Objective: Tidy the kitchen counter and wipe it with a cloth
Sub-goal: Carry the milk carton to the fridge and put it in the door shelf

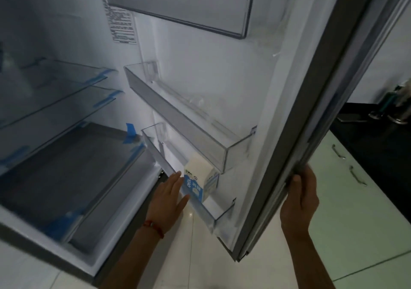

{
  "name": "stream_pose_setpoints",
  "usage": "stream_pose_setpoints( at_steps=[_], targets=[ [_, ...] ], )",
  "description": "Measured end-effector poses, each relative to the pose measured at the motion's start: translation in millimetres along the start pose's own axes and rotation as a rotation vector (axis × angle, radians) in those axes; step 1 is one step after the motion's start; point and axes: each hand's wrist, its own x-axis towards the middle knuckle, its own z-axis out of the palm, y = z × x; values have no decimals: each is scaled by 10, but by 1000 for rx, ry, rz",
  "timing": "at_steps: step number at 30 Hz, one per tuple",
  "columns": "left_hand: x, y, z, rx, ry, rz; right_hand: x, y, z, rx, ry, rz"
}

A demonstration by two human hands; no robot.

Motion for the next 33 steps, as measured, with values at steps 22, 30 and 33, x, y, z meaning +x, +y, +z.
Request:
stream_pose_setpoints(
  at_steps=[22, 30, 33],
  targets=[
    [-1503, -1378, -2192, -17, 894, -30, -2189, -1432, 1407, -23, -437, -40],
    [-1327, -1632, -2248, -434, 751, -148, -2413, -1553, 1966, -26, -495, -305],
    [-1358, -1661, -2261, -454, 730, -132, -2549, -1557, 2243, -75, -587, -373]
  ],
)
